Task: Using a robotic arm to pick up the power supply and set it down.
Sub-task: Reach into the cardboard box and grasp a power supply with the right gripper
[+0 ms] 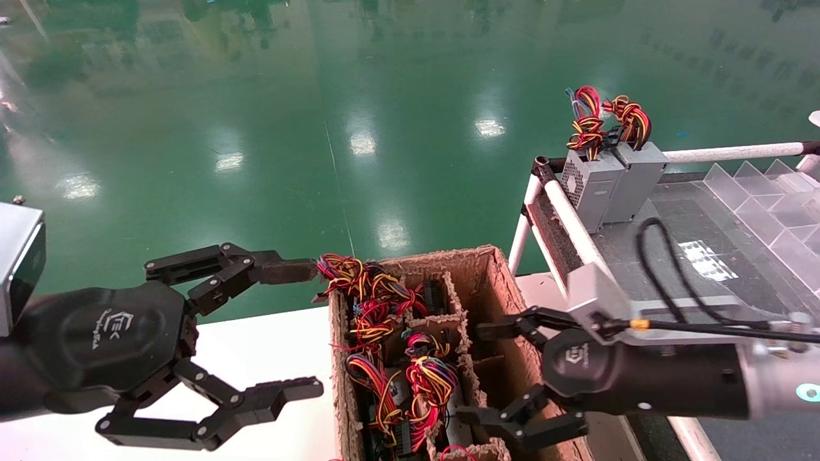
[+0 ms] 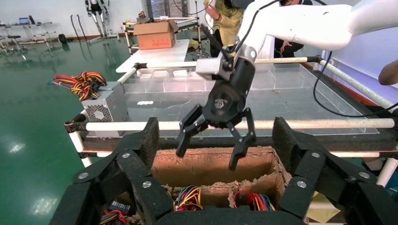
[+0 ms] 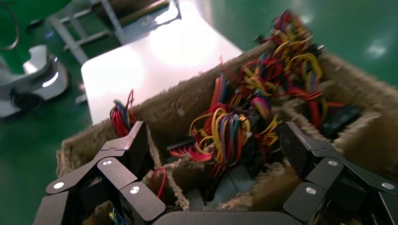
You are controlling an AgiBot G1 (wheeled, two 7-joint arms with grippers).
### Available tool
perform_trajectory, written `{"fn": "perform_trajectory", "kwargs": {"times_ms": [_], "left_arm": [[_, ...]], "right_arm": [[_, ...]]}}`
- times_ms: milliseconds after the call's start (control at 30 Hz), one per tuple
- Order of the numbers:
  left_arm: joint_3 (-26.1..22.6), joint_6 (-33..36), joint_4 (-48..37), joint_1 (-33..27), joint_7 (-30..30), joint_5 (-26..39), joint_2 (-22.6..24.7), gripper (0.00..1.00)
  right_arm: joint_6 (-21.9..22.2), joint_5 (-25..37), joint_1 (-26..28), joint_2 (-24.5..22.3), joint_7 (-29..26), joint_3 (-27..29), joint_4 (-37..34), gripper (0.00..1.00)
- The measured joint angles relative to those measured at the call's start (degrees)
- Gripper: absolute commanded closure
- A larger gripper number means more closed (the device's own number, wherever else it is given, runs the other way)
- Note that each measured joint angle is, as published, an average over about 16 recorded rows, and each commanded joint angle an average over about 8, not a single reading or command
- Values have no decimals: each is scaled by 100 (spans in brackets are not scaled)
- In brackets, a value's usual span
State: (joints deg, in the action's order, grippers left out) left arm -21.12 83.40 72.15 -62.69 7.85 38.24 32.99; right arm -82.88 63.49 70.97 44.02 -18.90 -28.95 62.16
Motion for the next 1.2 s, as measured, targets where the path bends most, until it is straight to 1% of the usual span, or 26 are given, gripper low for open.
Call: {"fn": "perform_trajectory", "kwargs": {"times_ms": [233,500,800,1200], "left_arm": [[0,0,0,0,0,0,0,0],[-1,0,0,0,0,0,0,0],[-1,0,0,0,0,-1,0,0],[-1,0,0,0,-1,-1,0,0]], "right_arm": [[-50,323,194,345,93,-227,-368,100],[91,521,174,562,256,-328,-518,100],[326,633,39,634,375,-345,-446,100],[603,726,-127,608,369,-331,-224,100]]}}
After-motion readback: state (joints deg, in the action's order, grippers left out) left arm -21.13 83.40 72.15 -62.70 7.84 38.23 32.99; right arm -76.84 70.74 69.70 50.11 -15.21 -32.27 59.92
